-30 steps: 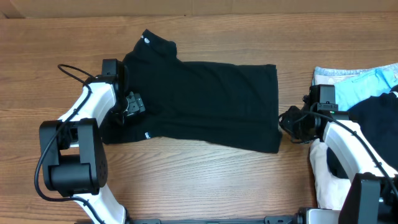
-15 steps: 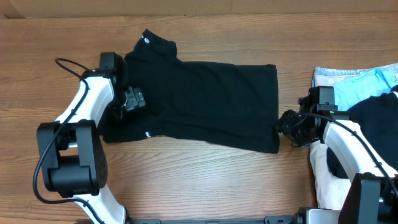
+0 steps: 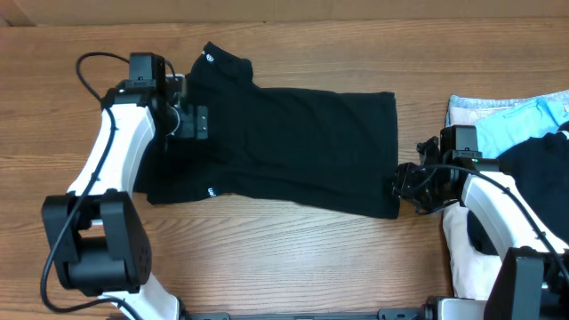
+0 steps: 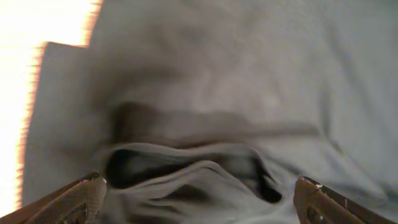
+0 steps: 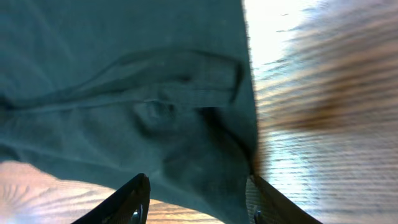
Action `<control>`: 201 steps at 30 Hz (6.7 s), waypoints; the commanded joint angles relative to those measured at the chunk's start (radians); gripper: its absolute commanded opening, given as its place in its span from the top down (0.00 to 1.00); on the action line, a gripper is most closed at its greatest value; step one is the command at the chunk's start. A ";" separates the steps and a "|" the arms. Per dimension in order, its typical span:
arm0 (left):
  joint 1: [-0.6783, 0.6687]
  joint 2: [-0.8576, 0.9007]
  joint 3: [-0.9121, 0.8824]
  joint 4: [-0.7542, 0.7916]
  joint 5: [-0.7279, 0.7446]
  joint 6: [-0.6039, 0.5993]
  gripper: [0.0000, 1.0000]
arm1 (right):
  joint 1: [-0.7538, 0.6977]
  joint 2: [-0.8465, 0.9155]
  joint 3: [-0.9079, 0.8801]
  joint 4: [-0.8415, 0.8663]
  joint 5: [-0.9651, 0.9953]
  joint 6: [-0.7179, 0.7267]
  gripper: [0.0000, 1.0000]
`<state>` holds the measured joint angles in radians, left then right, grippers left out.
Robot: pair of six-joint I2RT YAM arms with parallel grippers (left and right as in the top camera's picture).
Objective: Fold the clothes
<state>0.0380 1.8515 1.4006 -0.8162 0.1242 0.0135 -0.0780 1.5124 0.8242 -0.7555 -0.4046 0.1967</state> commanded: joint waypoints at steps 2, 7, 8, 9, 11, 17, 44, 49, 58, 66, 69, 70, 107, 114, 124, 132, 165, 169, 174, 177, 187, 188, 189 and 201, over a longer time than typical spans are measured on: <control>-0.013 0.053 0.008 -0.021 0.120 0.113 0.00 | -0.002 0.001 -0.002 0.005 -0.122 -0.116 0.46; -0.013 0.083 0.008 -0.047 0.121 0.079 0.00 | -0.002 0.001 -0.002 0.006 -0.155 -0.135 0.46; -0.013 0.092 0.008 -0.043 0.121 0.062 0.00 | -0.002 0.001 -0.002 0.007 -0.155 -0.136 0.46; -0.013 0.104 0.008 -0.037 0.120 0.047 0.00 | -0.002 0.001 -0.002 0.007 -0.155 -0.138 0.45; -0.013 0.130 0.008 -0.028 0.121 0.019 0.10 | -0.002 0.001 -0.002 0.009 -0.156 -0.138 0.45; -0.011 0.190 0.009 0.018 0.121 -0.129 0.85 | -0.002 0.001 -0.002 -0.003 -0.155 -0.138 0.45; -0.013 0.175 0.252 -0.094 0.044 -0.215 0.24 | -0.001 0.003 -0.105 0.045 0.024 0.037 0.36; -0.010 0.175 0.252 -0.213 0.031 -0.149 0.26 | -0.006 -0.023 -0.091 0.057 -0.016 -0.003 0.41; -0.010 0.175 0.223 -0.406 -0.083 -0.230 0.39 | -0.008 -0.152 -0.019 0.017 -0.015 0.080 0.32; -0.011 0.175 -0.016 -0.211 -0.053 -0.266 0.51 | -0.008 -0.026 -0.019 0.127 -0.008 0.089 0.33; -0.010 0.175 -0.077 -0.168 -0.058 -0.273 0.46 | -0.008 0.026 -0.019 0.177 -0.009 0.089 0.33; -0.008 0.175 -0.092 -0.162 -0.076 -0.274 0.46 | -0.008 0.037 -0.019 0.188 -0.016 0.089 0.36; 0.089 0.175 -0.119 -0.186 -0.284 -0.397 0.25 | 0.124 0.059 -0.072 0.346 0.038 0.201 0.38; 0.121 0.175 -0.119 -0.197 -0.266 -0.396 0.24 | 0.156 0.117 -0.072 0.375 0.098 0.201 0.48; 0.167 0.175 -0.119 -0.192 -0.254 -0.395 0.23 | 0.132 0.109 -0.067 0.373 0.051 0.196 0.86; 0.172 0.175 -0.082 -0.187 -0.270 -0.373 0.16 | 0.126 0.025 0.004 0.294 0.033 0.082 0.91; 0.049 0.196 0.447 0.040 -0.031 0.022 0.00 | 0.129 -0.092 0.165 0.103 0.010 0.040 0.34; 0.008 0.250 0.447 0.159 -0.029 0.065 0.00 | 0.129 -0.092 0.165 0.082 0.010 0.040 0.34; -0.001 0.344 0.449 0.246 -0.026 0.056 0.00 | 0.129 -0.092 0.165 0.063 0.010 0.070 0.35; -0.001 0.387 0.449 0.296 -0.024 0.059 0.00 | 0.129 -0.092 0.165 0.057 0.007 0.087 0.35; -0.009 0.496 0.448 0.552 -0.019 0.084 0.00 | 0.129 -0.092 0.165 0.012 0.007 0.111 0.36; -0.010 0.504 0.448 0.571 -0.019 0.084 0.00 | 0.129 -0.092 0.165 0.008 0.007 0.111 0.36; -0.011 0.516 0.448 0.590 -0.019 0.084 0.00 | 0.129 -0.092 0.165 0.004 0.007 0.111 0.36; -0.020 0.602 0.448 0.711 0.011 0.083 0.25 | 0.129 -0.092 0.165 -0.010 0.007 0.111 0.36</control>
<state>0.0311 2.4332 1.8374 -0.1223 0.1116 0.0845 0.0528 1.4418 0.9707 -0.7620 -0.3893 0.3031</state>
